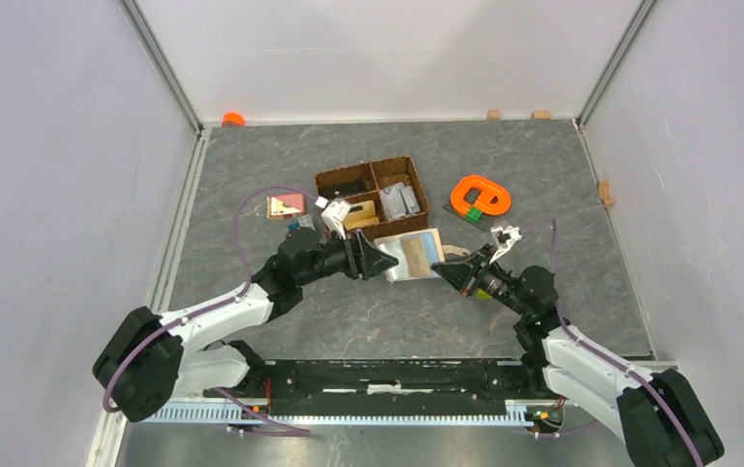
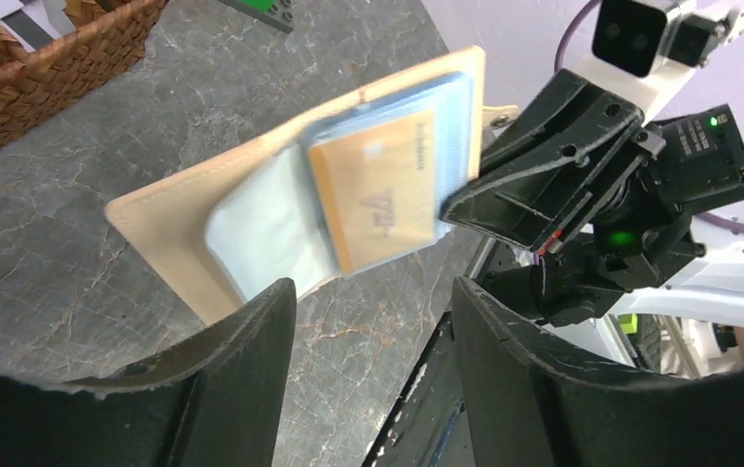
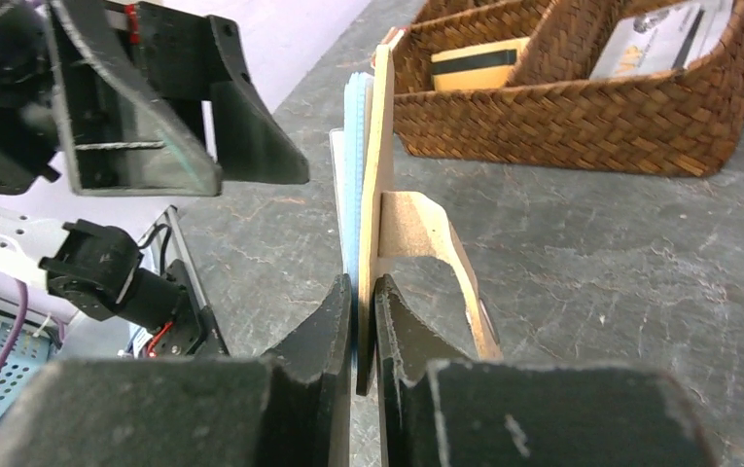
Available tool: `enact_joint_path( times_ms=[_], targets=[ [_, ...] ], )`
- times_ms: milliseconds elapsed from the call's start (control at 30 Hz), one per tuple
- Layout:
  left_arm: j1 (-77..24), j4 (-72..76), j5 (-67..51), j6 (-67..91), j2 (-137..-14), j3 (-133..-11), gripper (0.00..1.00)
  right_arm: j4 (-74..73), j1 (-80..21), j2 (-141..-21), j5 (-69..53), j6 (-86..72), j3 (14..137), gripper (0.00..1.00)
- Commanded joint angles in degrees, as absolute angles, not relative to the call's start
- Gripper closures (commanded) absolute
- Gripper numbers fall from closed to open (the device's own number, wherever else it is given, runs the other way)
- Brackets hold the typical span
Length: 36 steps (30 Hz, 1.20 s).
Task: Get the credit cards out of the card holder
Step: Remove the credit card from the card holder.
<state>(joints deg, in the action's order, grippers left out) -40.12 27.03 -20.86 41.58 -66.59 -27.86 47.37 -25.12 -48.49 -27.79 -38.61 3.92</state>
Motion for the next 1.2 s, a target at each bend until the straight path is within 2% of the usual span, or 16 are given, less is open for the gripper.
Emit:
enact_joint_path(
  times_ms=[0, 200, 400, 700, 800, 967, 1000, 1033, 1167],
  targets=[
    [-43.4, 26.5, -18.0, 37.2, -66.0, -28.6, 0.32, 46.6, -25.9, -49.0, -25.4, -36.2, 6.6, 1.0],
    [-45.4, 26.2, -19.6, 37.7, -69.9, -31.0, 0.25, 46.3, -28.7, -49.1, -24.4, -34.2, 7.5, 1.0],
    [-45.5, 28.7, -22.7, 40.3, -74.8, -32.3, 0.22, 43.5, -33.0, -48.6, -21.1, -30.6, 9.0, 1.0],
    [-45.4, 28.5, -22.4, 40.5, -74.5, -32.3, 0.2, 43.2, -37.4, -50.6, -21.0, -28.2, 10.7, 1.0],
    [-45.4, 27.9, -22.1, 40.3, -74.7, -32.5, 0.27, 44.1, -38.9, -51.1, -22.1, -27.6, 11.2, 1.0],
    [-45.3, 27.7, -22.1, 40.4, -75.0, -32.7, 0.49, 45.7, -40.3, -51.8, -24.1, -27.5, 11.5, 1.0],
    [-45.3, 27.7, -22.0, 40.4, -74.9, -32.7, 0.51, 45.8, -40.4, -51.8, -24.2, -27.4, 11.5, 1.0],
    [-45.3, 27.6, -21.8, 40.4, -74.9, -32.7, 0.5, 46.0, -40.6, -51.8, -24.4, -27.4, 11.5, 1.0],
    [-45.2, 27.4, -22.0, 40.4, -74.1, -32.5, 0.28, 44.5, -41.0, -51.5, -22.8, -26.5, 11.8, 1.0]
  ],
)
